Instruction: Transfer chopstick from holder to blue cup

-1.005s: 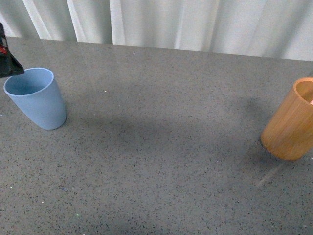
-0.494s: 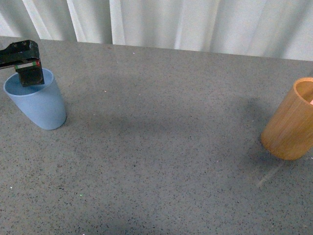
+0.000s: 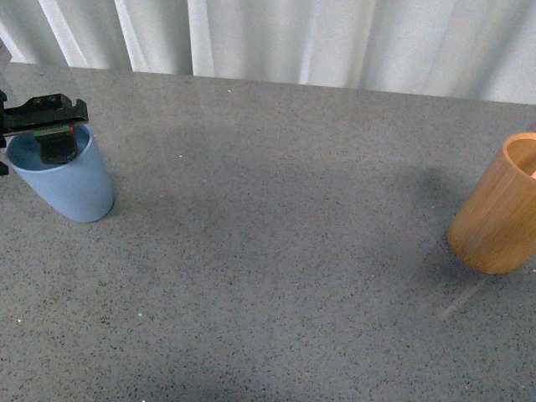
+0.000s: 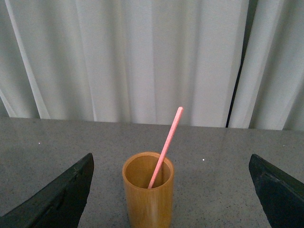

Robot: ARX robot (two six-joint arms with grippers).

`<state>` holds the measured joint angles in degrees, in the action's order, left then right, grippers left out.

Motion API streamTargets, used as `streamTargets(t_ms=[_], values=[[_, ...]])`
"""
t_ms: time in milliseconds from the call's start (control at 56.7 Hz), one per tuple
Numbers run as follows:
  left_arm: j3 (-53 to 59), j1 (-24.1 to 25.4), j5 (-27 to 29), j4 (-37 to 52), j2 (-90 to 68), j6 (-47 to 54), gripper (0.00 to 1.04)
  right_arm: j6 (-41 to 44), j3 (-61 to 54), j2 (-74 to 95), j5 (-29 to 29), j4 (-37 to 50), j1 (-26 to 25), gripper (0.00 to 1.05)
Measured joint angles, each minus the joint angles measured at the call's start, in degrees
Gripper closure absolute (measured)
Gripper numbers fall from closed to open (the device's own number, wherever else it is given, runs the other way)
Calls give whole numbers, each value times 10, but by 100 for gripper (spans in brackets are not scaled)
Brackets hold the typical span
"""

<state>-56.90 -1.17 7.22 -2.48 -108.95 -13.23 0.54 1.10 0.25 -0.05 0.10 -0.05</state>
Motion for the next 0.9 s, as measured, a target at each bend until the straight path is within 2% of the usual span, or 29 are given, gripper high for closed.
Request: streamTargets(t_ms=[88,247,406,617,900], values=[[-6,-2,1,-9,-1,0,45,0,0,0,0,0,0,10],[-19,-16,-13,-39,-6,3,81,0,0,0,0,0,0,10],[-22,-26,-8,-54,-6,10,102,0,0,0,0,0,0,10],[-24,-63,-11,-95,16,14,101,0,0,0,0,0,0,10],[-71,-191,-19,-168,55,6,101,0,0,0,0,0,0,10]])
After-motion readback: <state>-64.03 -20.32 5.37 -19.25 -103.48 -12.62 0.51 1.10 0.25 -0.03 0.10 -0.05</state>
